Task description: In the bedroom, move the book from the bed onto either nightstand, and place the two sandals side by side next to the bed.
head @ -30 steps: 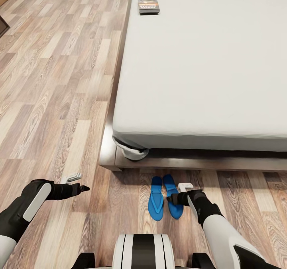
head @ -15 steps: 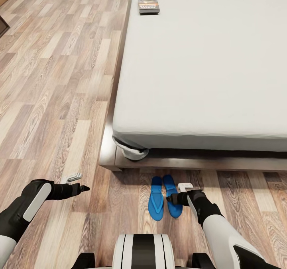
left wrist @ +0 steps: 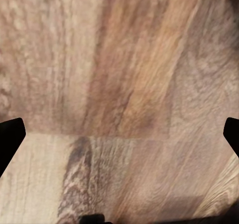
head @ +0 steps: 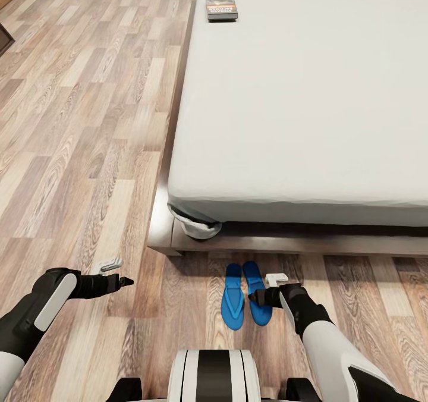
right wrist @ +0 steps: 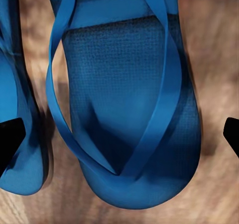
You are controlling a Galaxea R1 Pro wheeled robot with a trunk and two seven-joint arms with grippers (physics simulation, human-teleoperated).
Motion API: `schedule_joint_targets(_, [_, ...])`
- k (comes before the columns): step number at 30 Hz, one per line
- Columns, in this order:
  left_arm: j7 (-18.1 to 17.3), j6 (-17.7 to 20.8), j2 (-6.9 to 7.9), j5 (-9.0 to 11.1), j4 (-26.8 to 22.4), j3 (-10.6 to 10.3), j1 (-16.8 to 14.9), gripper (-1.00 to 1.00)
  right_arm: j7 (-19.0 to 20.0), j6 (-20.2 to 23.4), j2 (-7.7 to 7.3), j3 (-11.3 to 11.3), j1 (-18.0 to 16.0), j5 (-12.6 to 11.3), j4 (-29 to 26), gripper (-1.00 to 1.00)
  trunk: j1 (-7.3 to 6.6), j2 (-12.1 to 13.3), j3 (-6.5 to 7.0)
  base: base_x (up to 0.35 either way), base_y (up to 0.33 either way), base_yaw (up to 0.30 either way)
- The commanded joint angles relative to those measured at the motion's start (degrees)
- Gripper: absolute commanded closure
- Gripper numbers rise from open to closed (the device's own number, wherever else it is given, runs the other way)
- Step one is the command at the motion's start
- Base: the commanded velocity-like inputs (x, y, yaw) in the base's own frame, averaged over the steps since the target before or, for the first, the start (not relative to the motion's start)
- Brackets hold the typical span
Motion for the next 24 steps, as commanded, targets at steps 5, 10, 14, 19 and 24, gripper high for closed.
schedule_joint_targets(5, [-0.5,0.1,0.04,-0.6,0.0,0.0,0.0,-1.0,0.5,0.2,0.07,-0.5,0.0,0.6,-0.1,-1.0,-0.01,0.0,-0.03,0.0,0.0,0.0])
schedule_joint_targets(10, [-0.5,0.1,0.04,-0.6,0.0,0.0,0.0,-1.0,0.5,0.2,0.07,-0.6,0.0,0.6,-0.1,-1.0,-0.01,0.0,-0.03,0.0,0.0,0.0])
schedule_joint_targets(14, [-0.5,0.1,0.04,-0.6,0.0,0.0,0.0,-1.0,0.5,0.2,0.07,-0.6,0.0,0.6,-0.1,-1.0,-0.01,0.0,-0.03,0.0,0.0,0.0])
schedule_joint_targets(19, [-0.5,0.1,0.04,-0.6,0.0,0.0,0.0,-1.0,0.5,0.2,0.03,-0.7,0.0,0.7,0.0,-1.0,-0.09,0.0,0.63,0.0,0.0,0.0])
schedule_joint_targets(24, [-0.5,0.1,0.04,-0.6,0.0,0.0,0.0,-1.0,0.5,0.2,-0.09,-0.8,0.1,0.7,0.5,-1.0,-0.14,0.1,1.08,0.0,0.0,0.0])
